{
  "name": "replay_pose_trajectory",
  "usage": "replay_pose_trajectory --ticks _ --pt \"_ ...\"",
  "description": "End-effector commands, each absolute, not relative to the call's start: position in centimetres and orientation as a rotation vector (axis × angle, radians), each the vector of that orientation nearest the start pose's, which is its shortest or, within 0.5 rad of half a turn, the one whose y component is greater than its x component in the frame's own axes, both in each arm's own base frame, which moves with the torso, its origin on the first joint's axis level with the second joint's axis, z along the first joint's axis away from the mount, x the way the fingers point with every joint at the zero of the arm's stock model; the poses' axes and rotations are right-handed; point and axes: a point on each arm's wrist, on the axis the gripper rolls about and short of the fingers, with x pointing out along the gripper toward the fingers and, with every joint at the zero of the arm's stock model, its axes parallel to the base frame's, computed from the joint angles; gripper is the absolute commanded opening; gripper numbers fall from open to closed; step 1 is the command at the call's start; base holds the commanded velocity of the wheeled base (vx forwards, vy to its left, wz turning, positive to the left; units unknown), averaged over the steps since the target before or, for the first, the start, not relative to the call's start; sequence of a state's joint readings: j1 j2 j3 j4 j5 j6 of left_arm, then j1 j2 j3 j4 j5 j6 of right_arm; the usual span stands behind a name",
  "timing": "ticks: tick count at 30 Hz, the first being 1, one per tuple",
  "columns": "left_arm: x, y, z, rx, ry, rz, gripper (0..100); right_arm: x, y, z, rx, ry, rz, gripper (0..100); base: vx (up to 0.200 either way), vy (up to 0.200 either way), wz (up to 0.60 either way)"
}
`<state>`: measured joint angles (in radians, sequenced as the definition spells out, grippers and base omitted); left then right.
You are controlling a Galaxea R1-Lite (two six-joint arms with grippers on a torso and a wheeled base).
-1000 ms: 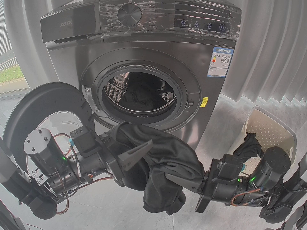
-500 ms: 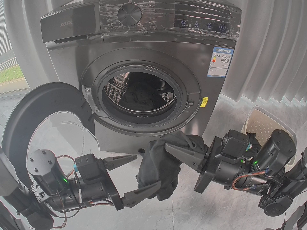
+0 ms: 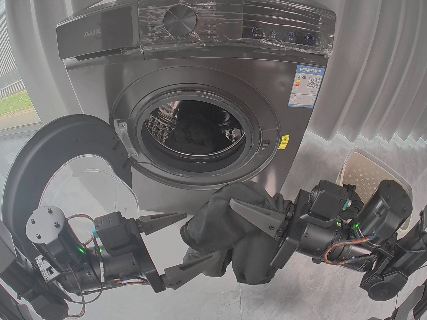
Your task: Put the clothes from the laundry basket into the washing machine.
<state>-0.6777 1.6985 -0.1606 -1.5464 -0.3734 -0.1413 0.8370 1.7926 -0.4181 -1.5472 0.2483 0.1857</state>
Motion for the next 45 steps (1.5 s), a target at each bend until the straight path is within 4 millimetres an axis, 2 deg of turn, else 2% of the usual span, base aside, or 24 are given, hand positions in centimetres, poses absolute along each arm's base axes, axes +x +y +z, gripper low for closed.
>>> replay_pose_trajectory --ticks 1,8,18,45 --pt "16.6 -13.9 13.3 -0.134 0.032 -1.036 100 18.0 20.7 15.4 0.219 -0.073 1.096 0 0.000 0.000 0.00" --pt "17.1 -13.4 13.2 -0.128 0.030 -1.003 100 17.9 20.5 15.7 0.220 -0.088 1.095 0 0.000 0.000 0.00" --pt "18.2 -13.2 11.2 0.036 0.045 -0.967 100 17.9 20.6 15.7 0.221 -0.089 1.096 0 0.000 0.000 0.00" --pt "17.3 -12.8 10.1 0.055 0.103 -1.022 100 17.8 20.6 15.6 0.222 -0.083 1.096 0 0.000 0.000 0.00"
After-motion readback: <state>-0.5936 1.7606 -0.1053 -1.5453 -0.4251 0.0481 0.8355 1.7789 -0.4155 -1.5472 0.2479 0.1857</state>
